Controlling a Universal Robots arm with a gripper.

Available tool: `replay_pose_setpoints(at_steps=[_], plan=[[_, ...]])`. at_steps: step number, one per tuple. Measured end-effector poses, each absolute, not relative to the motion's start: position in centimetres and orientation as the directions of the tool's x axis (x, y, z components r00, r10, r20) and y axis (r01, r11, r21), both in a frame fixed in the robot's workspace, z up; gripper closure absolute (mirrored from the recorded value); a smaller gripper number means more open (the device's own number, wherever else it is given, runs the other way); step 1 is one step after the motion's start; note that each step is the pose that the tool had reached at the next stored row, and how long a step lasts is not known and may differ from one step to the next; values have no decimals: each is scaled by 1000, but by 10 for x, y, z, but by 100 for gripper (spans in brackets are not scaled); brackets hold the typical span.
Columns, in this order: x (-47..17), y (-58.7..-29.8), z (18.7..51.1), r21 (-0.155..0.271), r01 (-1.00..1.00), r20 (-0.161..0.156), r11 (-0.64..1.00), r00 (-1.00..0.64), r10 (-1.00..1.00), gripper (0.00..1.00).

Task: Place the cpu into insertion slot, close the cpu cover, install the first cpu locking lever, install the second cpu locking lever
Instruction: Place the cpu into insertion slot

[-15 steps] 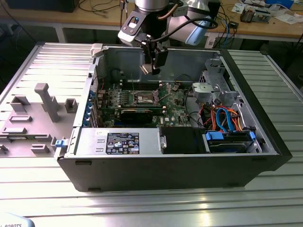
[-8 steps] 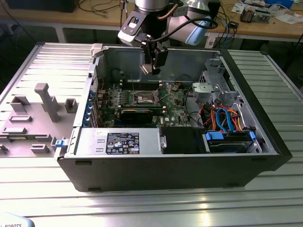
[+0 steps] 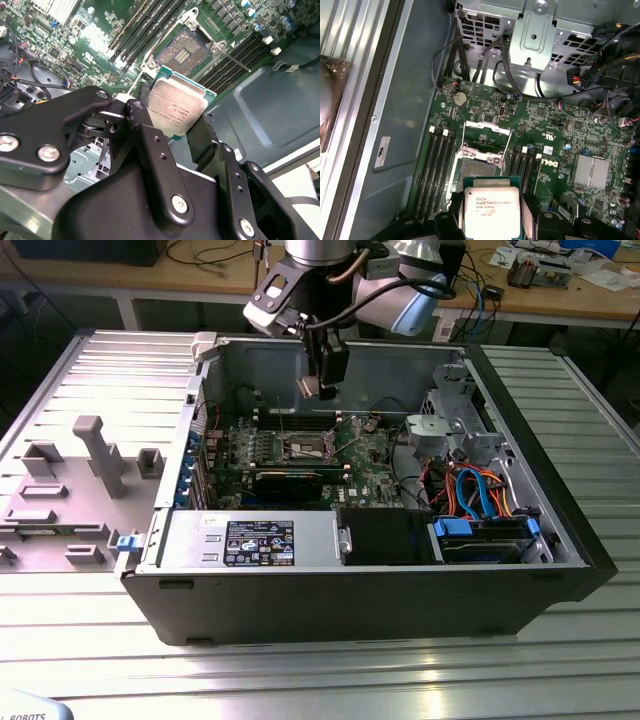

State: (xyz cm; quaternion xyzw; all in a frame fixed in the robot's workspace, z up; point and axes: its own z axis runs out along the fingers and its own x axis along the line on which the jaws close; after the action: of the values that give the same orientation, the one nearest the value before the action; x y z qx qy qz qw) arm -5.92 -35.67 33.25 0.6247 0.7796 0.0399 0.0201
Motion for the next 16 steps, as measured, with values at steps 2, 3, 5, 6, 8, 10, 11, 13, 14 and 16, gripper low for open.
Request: replay_pose_setpoints(at_steps=[2, 3, 5, 6, 8, 10, 11, 13, 14, 16], plan=[[-59, -357, 333, 87, 973, 18, 215, -217, 976, 46], [-59, -357, 333, 87, 973, 17, 215, -217, 976, 46], [-59, -357, 333, 87, 973, 17, 215, -217, 976, 46], [-59, -357, 332, 87, 974, 17, 211, -213, 977, 46], [-59, -357, 332, 87, 976, 17, 201, -203, 979, 46], [-59, -357, 331, 87, 983, 17, 159, -161, 987, 46], [-59, -357, 330, 87, 986, 17, 145, -147, 989, 46], [-59, -356, 330, 87, 988, 17, 127, -129, 992, 46], [-59, -356, 330, 87, 989, 17, 121, -123, 992, 46], [-59, -356, 330, 87, 991, 17, 106, -108, 994, 46]])
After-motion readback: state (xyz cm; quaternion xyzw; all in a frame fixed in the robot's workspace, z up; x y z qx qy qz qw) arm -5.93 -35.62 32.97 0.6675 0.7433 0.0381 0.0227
